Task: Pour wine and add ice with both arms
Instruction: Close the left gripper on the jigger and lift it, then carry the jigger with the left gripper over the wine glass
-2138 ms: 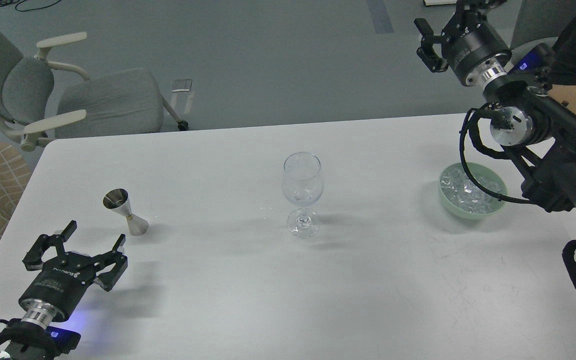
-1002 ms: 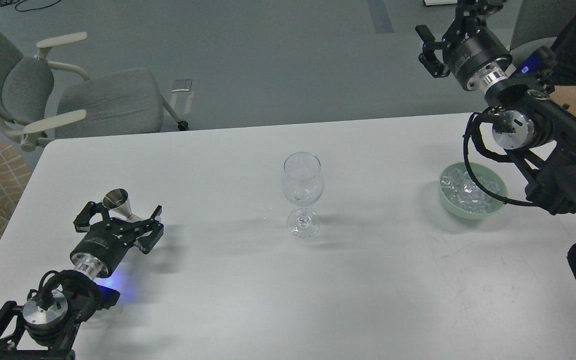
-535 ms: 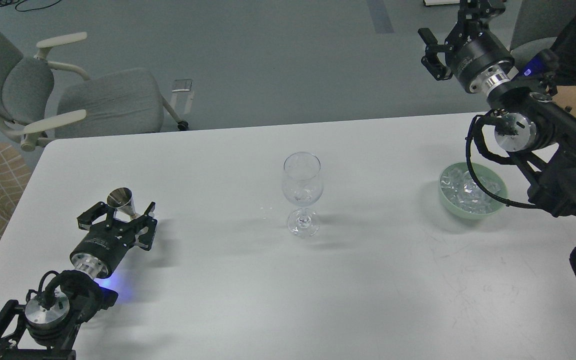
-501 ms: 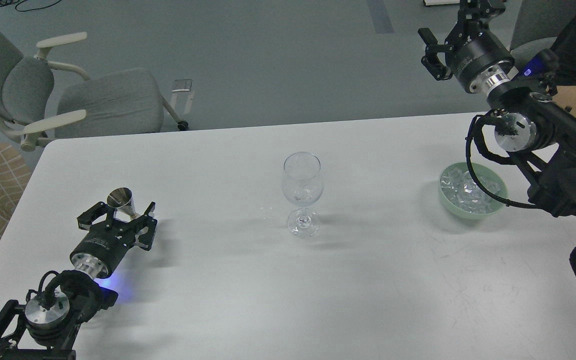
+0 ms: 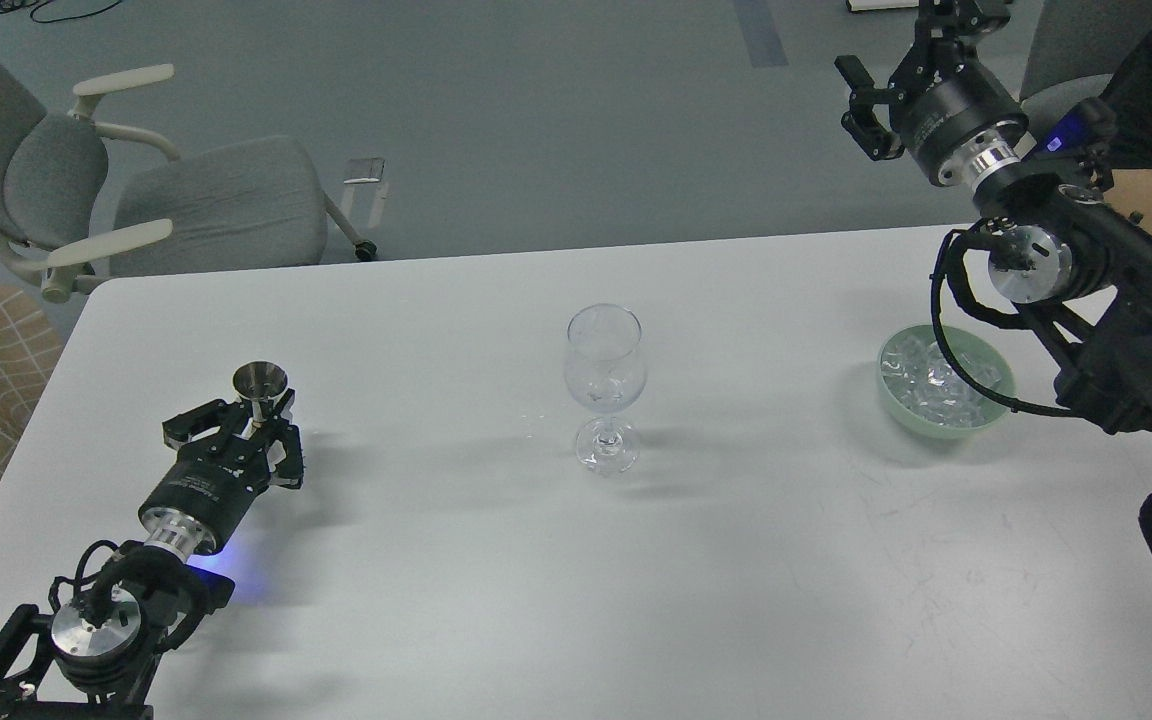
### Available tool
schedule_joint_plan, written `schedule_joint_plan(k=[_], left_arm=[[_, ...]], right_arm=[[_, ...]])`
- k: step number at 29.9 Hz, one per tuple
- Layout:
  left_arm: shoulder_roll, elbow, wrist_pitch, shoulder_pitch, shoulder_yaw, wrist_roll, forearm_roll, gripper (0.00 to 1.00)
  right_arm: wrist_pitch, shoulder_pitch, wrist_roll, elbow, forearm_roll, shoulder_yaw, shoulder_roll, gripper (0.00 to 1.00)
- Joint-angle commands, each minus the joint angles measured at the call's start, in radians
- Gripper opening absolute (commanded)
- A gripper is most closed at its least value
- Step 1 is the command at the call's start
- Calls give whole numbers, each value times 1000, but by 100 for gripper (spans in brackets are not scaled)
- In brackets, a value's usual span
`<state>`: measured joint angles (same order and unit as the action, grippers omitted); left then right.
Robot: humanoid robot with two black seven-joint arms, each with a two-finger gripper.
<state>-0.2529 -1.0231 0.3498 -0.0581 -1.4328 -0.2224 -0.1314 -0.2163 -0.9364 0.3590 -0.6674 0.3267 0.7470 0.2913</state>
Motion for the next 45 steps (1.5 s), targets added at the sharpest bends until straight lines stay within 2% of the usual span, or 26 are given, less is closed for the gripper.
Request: schedule_joint_plan(k=[1,3,15,23,29,36,42,45], left_arm=[[4,0,1,-2,0,-2,-1,4],[4,0,1,-2,-2,-3,-1,0],[-32,-43,-22,-52,-2,-18,4,0],[-51,-109,-75,-88,3,-23,4,0],[-43,-156,-137,-176,124,-22,6,0],[-23,-202,-173,-212,153,-25,33,0],[-28,-288,-221,-229,247,-31,41,0],[-36,-371,-253,-218,284,-41,68,0]], right_arm=[[0,1,0,0,0,0,-1,100],[0,2,0,0,0,0,0,100],[0,4,0,2,0,-1,0,100],[0,8,0,0,0,-1,-3,100],[0,8,0,0,0,-3,-1,100],[0,10,0,2,0,-3,-1,100],[2,19,0,2,0,-3,-1,100],[2,19,0,2,0,-3,-1,100]])
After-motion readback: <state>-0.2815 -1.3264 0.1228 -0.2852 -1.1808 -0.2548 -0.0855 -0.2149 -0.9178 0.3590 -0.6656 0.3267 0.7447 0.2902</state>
